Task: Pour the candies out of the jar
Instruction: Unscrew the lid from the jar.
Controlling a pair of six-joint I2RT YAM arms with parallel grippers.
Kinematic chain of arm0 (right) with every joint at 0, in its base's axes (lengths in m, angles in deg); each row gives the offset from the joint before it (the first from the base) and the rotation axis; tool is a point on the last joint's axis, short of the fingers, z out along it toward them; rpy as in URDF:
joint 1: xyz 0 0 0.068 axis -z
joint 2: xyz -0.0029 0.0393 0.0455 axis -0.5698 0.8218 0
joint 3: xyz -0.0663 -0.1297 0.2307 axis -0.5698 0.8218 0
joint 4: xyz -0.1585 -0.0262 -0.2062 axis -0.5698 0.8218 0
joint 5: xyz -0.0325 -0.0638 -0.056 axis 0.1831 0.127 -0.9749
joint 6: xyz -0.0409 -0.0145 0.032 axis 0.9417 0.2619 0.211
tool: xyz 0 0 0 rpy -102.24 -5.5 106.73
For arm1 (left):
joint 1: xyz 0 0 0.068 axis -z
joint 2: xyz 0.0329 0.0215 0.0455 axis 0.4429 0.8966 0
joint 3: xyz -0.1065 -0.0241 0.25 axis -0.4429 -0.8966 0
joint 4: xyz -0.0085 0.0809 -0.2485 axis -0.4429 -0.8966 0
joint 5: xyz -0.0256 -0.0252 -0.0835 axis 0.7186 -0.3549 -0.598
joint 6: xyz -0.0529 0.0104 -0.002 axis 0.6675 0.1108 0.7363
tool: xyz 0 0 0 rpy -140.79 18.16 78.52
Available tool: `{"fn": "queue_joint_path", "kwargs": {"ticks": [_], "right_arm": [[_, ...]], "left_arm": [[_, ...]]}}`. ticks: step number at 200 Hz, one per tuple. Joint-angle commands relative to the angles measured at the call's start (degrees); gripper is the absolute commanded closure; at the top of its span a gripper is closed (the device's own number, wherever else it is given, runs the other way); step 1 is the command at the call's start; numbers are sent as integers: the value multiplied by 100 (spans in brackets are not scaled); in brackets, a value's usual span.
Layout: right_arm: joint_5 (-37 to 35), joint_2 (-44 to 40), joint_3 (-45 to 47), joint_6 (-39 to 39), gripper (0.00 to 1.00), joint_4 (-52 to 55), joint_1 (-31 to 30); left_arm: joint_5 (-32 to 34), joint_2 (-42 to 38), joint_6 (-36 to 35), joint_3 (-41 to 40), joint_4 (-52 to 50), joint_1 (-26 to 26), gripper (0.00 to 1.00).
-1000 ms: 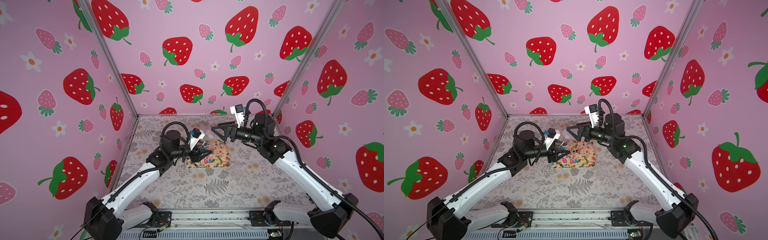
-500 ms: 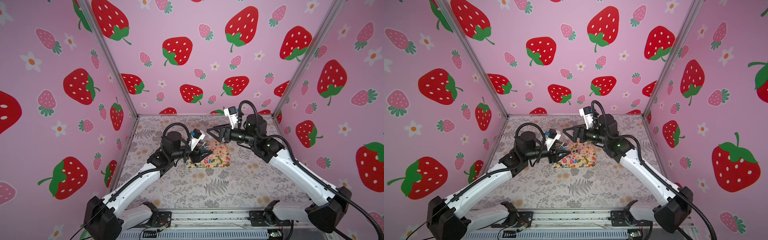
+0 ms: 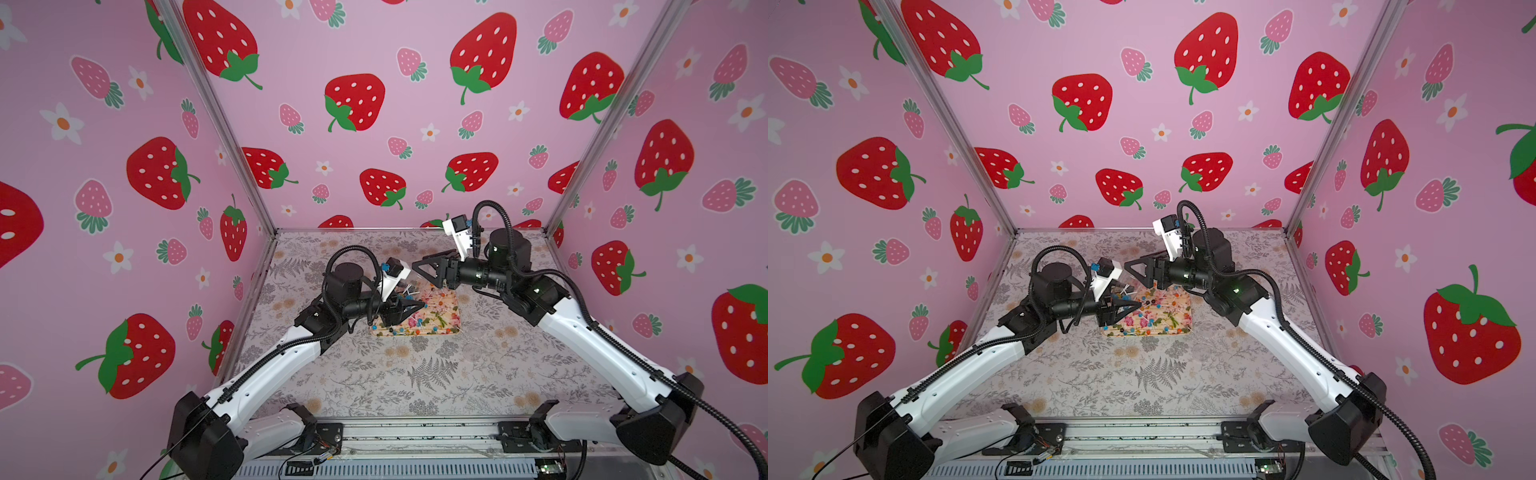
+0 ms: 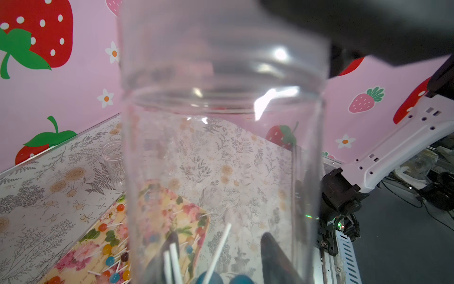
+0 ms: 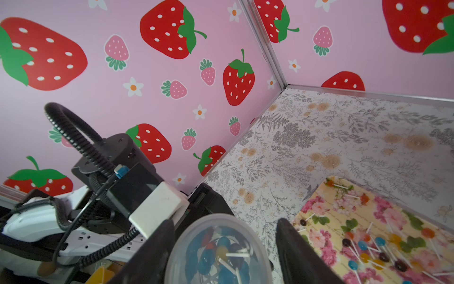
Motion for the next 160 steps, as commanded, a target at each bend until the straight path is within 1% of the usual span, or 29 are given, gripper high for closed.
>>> {"fn": "queue_joint_path", "kwargs": {"ticks": [1, 6, 8, 17, 30, 49, 61, 79, 104, 133, 145, 160], "right_arm": [[-208, -8, -197, 157, 47, 167, -27], [-213, -12, -199, 165, 47, 176, -26], [-209, -12, -194, 176, 50, 176, -26], [-190, -12, -224, 257, 54, 195, -26], [-136, -28, -300, 470, 57, 255, -11], [190, -17, -434, 910, 58, 233, 125], [411, 33, -561, 1065, 59, 226, 317], [1131, 164, -745, 1334, 60, 4, 598], [2119, 465, -1194, 1842, 60, -63, 806], [3352, 761, -1647, 2447, 57, -74, 809], [3673, 850, -1824, 2644, 57, 32, 807], [3873, 915, -1998, 3003, 57, 330, 807]], "left_arm": [[-120, -13, 21, 174, 295, 28, 62], [-132, -14, 34, 174, 309, 30, 62], [-141, -14, 39, 174, 313, 25, 62], [-169, -22, 61, 190, 319, 26, 62], [-193, -48, 103, 216, 323, 28, 62], [-309, -101, 212, 244, 363, 25, 62], [-431, -124, 334, 270, 416, 26, 62], [-598, -146, 622, 282, 587, 23, 62], [-973, -103, 1136, 225, 1133, 49, 61], [-1235, -17, 1266, 336, 1217, 137, 61], [-1315, 19, 1281, 380, 1216, 180, 61], [-1357, 56, 1283, 414, 1215, 220, 61]]}}
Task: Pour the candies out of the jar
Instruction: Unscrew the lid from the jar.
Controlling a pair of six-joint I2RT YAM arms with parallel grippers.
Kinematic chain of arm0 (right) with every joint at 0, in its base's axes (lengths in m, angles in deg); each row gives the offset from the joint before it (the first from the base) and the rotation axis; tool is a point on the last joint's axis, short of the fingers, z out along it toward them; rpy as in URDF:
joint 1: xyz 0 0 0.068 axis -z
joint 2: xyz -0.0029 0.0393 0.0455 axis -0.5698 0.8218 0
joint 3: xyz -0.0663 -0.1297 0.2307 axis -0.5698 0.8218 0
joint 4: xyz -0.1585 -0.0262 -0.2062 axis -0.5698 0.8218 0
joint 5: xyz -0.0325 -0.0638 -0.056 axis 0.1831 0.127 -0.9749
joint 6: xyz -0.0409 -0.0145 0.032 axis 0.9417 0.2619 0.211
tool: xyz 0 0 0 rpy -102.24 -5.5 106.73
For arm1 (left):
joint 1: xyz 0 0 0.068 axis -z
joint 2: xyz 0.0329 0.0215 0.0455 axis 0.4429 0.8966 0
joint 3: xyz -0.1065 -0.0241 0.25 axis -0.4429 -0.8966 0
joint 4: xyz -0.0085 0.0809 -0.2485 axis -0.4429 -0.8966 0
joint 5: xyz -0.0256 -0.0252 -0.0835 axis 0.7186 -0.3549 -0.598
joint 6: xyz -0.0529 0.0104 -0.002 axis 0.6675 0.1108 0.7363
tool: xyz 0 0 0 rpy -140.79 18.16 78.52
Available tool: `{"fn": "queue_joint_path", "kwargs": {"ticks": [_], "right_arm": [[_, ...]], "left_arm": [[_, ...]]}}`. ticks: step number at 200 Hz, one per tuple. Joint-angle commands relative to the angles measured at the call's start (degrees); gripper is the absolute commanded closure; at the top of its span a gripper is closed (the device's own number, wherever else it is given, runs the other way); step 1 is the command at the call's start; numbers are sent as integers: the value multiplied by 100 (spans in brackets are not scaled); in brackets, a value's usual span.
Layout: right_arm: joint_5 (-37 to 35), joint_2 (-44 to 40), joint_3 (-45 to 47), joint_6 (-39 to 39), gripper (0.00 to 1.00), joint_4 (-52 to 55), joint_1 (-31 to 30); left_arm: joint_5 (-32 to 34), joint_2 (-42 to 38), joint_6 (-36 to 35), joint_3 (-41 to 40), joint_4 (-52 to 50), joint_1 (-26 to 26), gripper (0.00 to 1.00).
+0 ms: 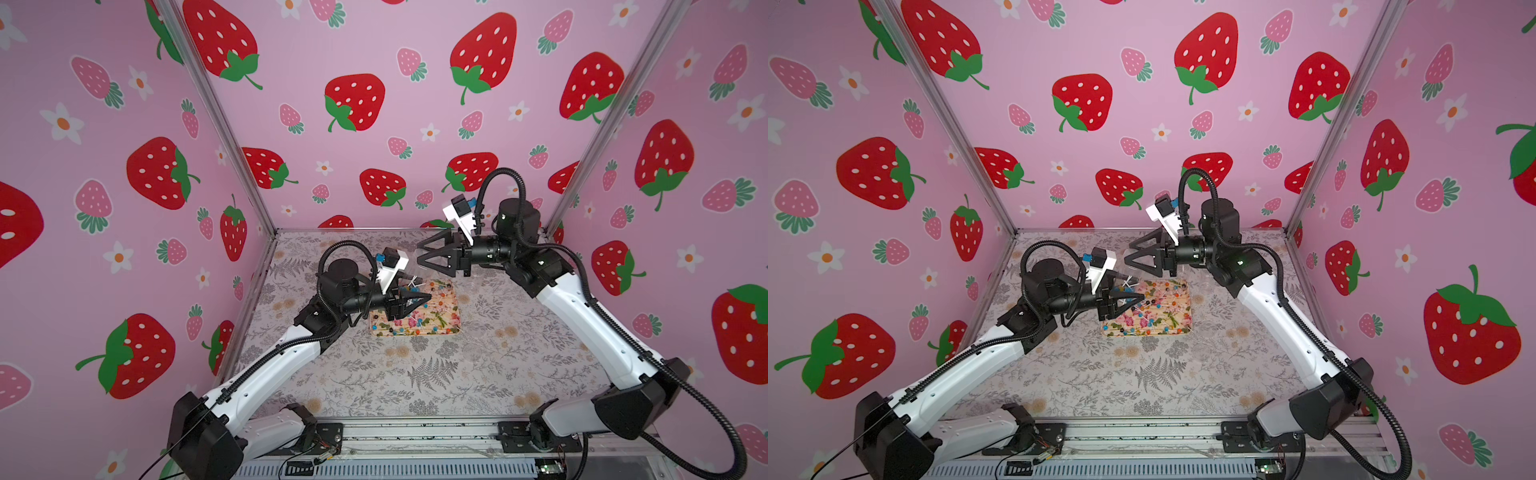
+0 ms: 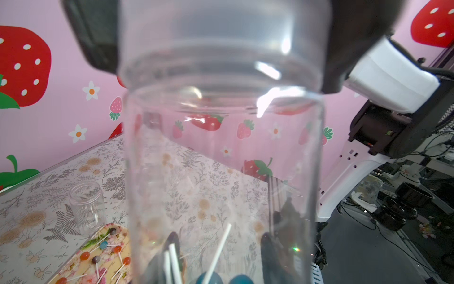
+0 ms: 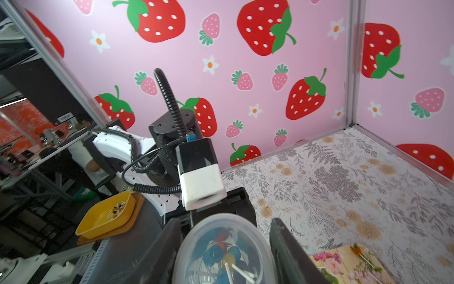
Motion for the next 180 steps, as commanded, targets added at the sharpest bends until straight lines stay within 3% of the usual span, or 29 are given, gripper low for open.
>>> {"fn": "queue_joint_path", "kwargs": {"ticks": [1, 58, 63, 78, 98, 133, 180], "right_arm": [[803, 51, -423, 1026, 57, -70, 78], [858, 76, -461, 1198, 52, 206, 57], [833, 64, -449, 1193, 49, 217, 55], [622, -43, -367, 1094, 21, 188, 58], [119, -269, -310, 767, 6, 170, 60], [-1482, -702, -288, -326, 2, 543, 61], [-2508, -926, -130, -1214, 5, 1263, -54]], "left_arm": [[-644, 56, 184, 251, 100, 157, 61], [-327, 61, 263, 132, 350, 275, 61], [-298, 57, 255, 131, 344, 274, 61], [-182, 24, 205, 92, 333, 276, 61], [127, -61, 74, 12, 254, 278, 60], [466, -120, -116, -80, 211, 274, 58], [604, -99, -415, 33, -43, 274, 58]]}}
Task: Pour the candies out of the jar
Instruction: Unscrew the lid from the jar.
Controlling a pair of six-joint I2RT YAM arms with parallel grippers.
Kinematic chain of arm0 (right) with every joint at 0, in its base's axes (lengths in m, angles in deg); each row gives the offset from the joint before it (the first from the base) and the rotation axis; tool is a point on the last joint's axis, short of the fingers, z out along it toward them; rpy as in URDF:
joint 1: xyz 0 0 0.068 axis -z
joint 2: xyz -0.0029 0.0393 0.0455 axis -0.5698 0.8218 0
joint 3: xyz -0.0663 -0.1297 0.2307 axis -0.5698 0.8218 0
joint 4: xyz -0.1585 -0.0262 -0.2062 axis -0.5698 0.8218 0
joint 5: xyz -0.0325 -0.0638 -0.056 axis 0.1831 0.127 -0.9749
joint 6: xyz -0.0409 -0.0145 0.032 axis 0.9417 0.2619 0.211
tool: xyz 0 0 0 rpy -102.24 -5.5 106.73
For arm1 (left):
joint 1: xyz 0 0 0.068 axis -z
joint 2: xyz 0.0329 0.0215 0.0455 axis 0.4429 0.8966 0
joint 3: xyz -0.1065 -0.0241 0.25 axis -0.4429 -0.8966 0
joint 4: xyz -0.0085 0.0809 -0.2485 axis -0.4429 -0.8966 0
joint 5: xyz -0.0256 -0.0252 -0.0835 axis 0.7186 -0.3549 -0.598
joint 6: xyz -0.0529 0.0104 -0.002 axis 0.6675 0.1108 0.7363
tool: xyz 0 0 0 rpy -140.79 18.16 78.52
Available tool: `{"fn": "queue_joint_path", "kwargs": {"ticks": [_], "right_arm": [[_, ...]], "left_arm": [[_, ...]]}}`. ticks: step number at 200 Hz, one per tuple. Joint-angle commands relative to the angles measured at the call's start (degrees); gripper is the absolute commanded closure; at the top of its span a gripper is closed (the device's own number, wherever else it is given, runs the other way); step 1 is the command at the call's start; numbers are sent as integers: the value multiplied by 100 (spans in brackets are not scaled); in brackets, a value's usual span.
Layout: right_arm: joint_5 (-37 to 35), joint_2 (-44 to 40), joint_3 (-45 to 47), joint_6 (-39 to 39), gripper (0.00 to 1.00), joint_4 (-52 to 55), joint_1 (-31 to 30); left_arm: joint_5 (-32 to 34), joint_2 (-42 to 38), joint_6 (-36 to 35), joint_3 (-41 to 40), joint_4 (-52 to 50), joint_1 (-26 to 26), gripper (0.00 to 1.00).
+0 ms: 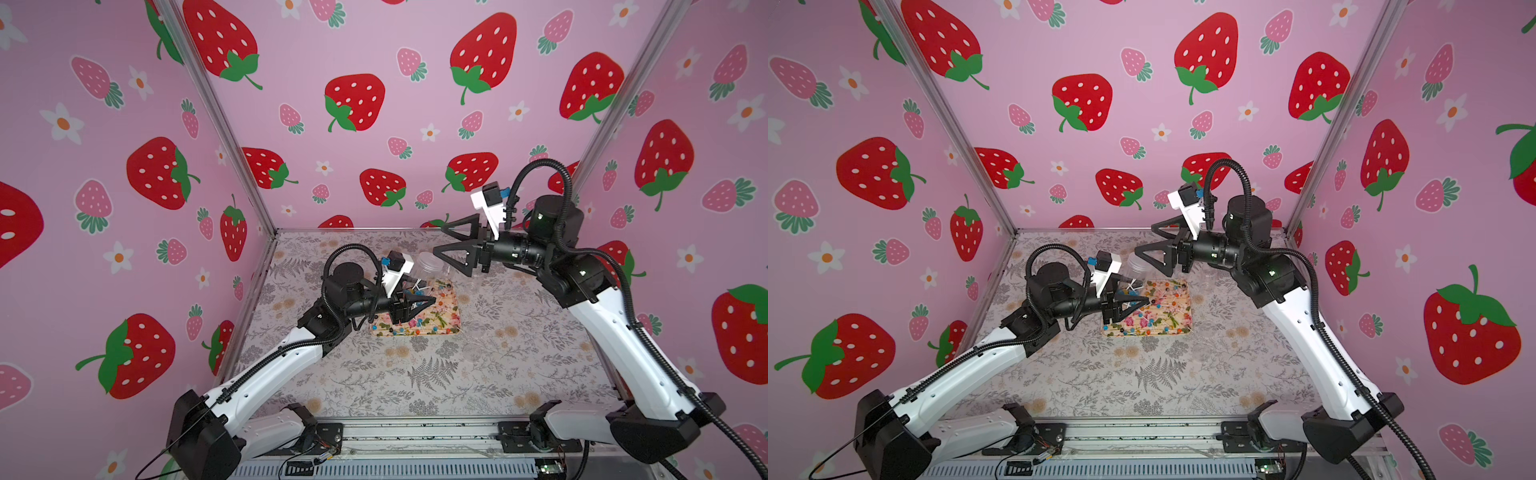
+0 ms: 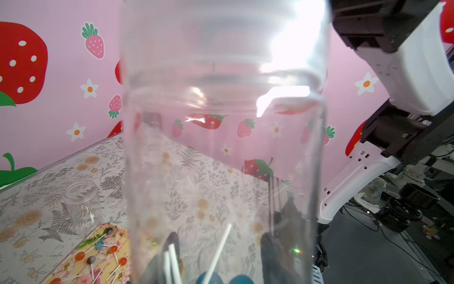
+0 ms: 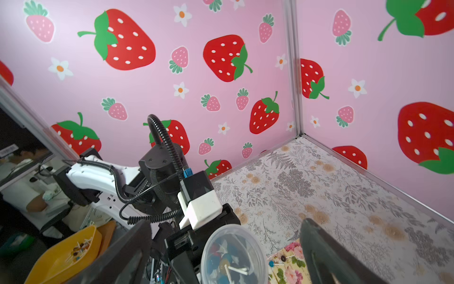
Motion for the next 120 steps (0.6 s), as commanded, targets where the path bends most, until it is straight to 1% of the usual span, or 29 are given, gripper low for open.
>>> {"fn": "queue_joint_path", "kwargs": {"ticks": [1, 23, 98, 120], "right_arm": [[-783, -56, 143, -670, 5, 374, -108], [-1084, -12, 204, -718, 5, 538, -290], [-1059, 300, 206, -757, 6, 430, -670], [-1088, 328, 272, -770, 9, 458, -714]], "left_arm": [[115, -94, -263, 130, -12, 18, 58], [139, -95, -350, 141, -104, 19, 58], [174, -113, -443, 140, -239, 18, 58], [179, -122, -460, 140, -255, 18, 58]]}}
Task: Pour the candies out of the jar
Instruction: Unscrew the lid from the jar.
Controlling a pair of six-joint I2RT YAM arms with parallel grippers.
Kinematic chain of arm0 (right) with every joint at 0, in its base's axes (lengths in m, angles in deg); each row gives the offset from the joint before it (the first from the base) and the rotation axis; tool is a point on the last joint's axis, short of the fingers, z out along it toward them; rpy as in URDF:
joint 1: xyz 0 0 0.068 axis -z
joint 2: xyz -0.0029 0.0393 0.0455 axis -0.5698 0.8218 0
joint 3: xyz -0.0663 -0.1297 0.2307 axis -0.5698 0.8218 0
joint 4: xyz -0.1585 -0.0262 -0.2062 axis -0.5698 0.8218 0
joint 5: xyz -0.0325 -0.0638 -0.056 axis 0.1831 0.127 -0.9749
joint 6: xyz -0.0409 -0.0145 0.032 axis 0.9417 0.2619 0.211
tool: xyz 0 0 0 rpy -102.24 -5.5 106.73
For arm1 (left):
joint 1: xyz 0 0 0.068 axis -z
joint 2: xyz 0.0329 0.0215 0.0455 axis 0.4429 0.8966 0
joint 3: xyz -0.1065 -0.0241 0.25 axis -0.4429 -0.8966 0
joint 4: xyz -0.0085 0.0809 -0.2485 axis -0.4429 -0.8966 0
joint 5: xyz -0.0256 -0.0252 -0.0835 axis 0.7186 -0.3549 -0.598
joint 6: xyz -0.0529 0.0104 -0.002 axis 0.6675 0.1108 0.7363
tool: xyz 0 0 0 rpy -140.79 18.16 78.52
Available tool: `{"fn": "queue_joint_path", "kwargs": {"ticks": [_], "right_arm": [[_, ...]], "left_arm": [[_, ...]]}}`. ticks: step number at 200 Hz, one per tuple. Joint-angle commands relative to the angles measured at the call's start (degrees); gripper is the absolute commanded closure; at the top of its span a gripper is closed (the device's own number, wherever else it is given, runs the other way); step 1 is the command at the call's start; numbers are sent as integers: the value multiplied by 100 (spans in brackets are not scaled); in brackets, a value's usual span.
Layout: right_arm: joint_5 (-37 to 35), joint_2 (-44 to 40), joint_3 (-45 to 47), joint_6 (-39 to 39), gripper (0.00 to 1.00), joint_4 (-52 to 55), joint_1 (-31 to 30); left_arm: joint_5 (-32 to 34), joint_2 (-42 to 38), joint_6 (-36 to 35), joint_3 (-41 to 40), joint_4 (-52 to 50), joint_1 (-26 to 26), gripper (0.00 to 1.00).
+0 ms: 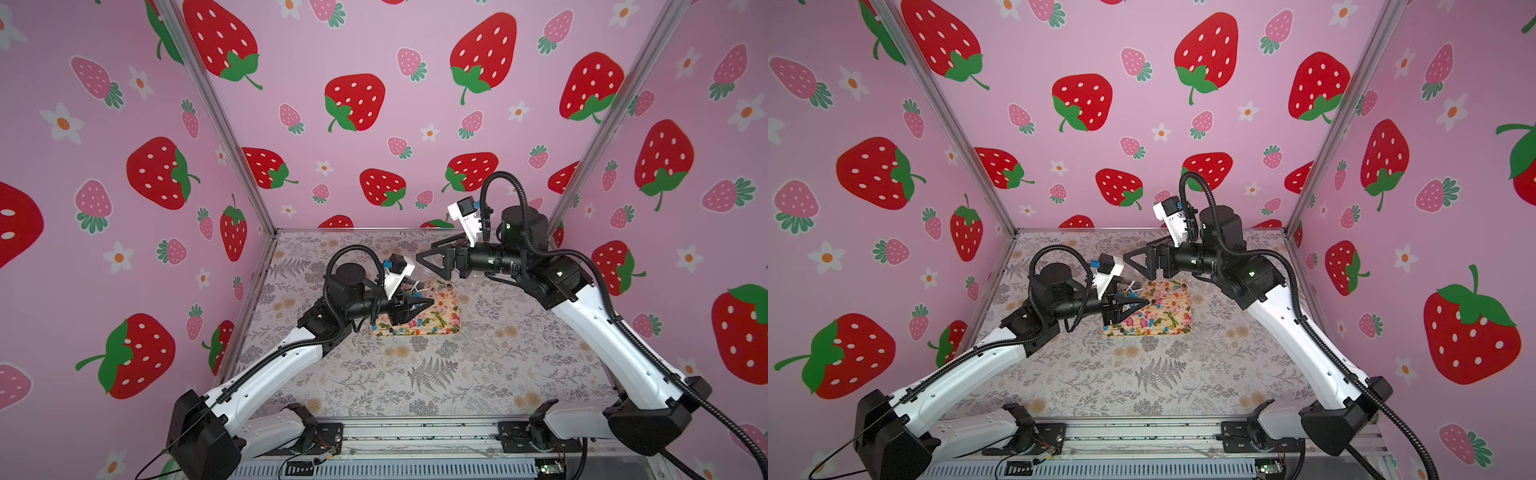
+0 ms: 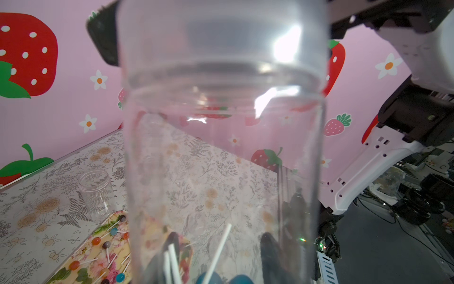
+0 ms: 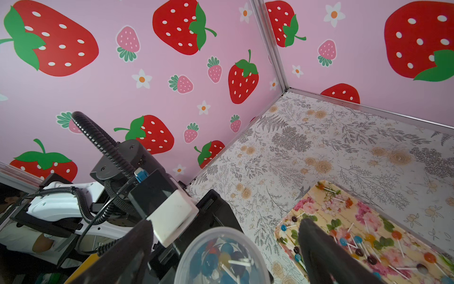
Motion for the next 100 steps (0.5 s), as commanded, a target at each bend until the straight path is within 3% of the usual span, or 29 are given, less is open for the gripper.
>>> {"fn": "queue_joint_path", "kwargs": {"ticks": [1, 64, 100], "right_arm": [[-71, 16, 83, -70, 9, 14, -69], [-131, 16, 268, -53, 22, -67, -122], [-133, -21, 304, 90, 42, -237, -131]], "left_arm": [[1, -122, -126, 140, 89, 18, 58], [61, -218, -179, 113, 17, 22, 58], [-11, -210, -151, 139, 25, 18, 58]]}}
